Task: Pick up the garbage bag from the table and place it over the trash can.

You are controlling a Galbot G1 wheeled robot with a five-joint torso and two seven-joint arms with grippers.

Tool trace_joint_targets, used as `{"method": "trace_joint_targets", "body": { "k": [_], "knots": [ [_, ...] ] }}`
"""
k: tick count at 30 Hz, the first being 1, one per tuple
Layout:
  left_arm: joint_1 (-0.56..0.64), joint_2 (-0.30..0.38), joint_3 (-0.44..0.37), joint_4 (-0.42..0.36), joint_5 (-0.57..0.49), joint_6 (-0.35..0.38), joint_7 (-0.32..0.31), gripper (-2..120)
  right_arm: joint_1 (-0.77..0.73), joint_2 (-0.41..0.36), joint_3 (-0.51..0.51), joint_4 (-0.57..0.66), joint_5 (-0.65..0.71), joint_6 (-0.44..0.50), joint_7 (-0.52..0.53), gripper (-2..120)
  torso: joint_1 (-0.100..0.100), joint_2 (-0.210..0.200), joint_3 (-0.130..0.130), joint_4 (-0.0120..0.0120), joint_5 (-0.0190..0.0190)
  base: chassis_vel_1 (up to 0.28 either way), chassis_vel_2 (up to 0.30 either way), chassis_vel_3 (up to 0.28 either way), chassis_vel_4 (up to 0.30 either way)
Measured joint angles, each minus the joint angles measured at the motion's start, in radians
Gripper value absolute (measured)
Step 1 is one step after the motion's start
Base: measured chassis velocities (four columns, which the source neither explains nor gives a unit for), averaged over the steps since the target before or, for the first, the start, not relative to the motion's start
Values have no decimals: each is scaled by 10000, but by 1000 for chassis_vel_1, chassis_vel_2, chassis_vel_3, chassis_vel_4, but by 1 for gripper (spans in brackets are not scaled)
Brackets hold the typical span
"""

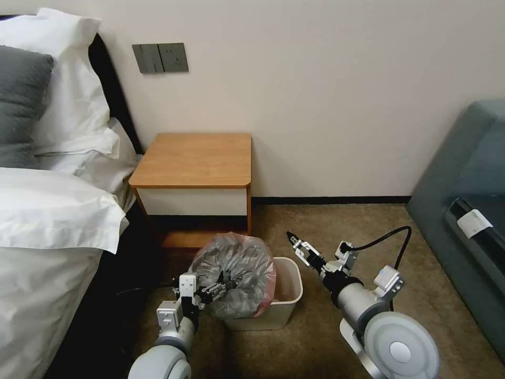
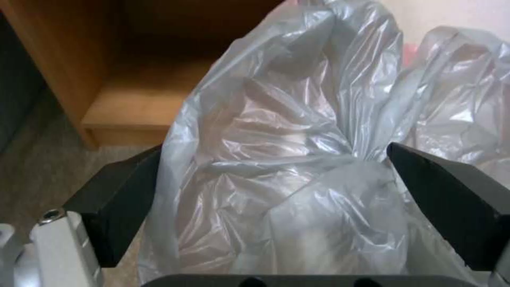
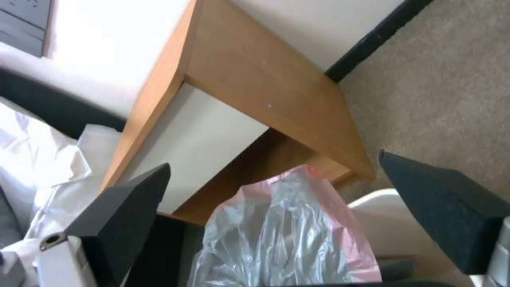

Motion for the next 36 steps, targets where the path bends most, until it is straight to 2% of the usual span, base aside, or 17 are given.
{"method": "trace_joint_targets", "body": {
  "k": [7,13,17,18,21,22,26,27,29,30,33,34,36],
  "knots": [
    [-246,-16,173,220,-36,134,-103,100,108,22,-12,-157,-78,19,17,100,0,0,0,0,0,0,0,0,0],
    [-418,-32,310,432,-56,240,-316,95,147,52,-13,-206,-110,35,54,100,0,1,0,0,0,0,0,0,0],
    [-539,3,397,590,-152,430,-473,78,193,93,-30,-285,-137,41,108,100,0,1,0,0,0,0,0,0,0],
    [-539,3,397,590,-152,430,-473,78,193,93,-30,-285,-137,41,108,100,0,1,0,0,0,0,0,0,0],
    [-575,38,452,712,-230,489,-539,65,181,146,-47,-314,-174,57,110,100,0,0,0,0,0,0,0,0,0],
    [-575,38,452,712,-230,489,-539,65,181,146,-47,-314,-174,57,110,100,0,0,0,0,0,0,0,0,0],
    [-703,56,517,825,-370,536,-552,46,108,159,-47,-374,-238,145,110,100,0,0,0,0,0,0,0,0,0],
    [-703,56,517,825,-370,536,-552,46,108,159,-47,-374,-238,145,110,100,0,0,0,0,0,0,0,0,0],
    [-741,56,534,883,-435,539,-557,34,59,162,-48,-396,-281,198,102,100,0,1,0,0,0,0,0,0,0],
    [-741,56,534,883,-435,539,-557,34,59,162,-48,-396,-281,198,102,100,0,1,0,0,0,0,0,0,0],
    [-741,50,525,921,-483,540,-569,21,41,158,-38,-396,-289,221,82,100,0,0,0,0,0,0,0,0,0],
    [-741,50,525,921,-483,540,-569,21,41,158,-38,-396,-289,221,82,100,0,0,0,0,0,0,0,0,0],
    [-711,34,491,922,-596,523,-598,11,73,145,-23,-395,-289,229,76,100,0,0,0,-1,0,0,0,0,0]
  ]
}}
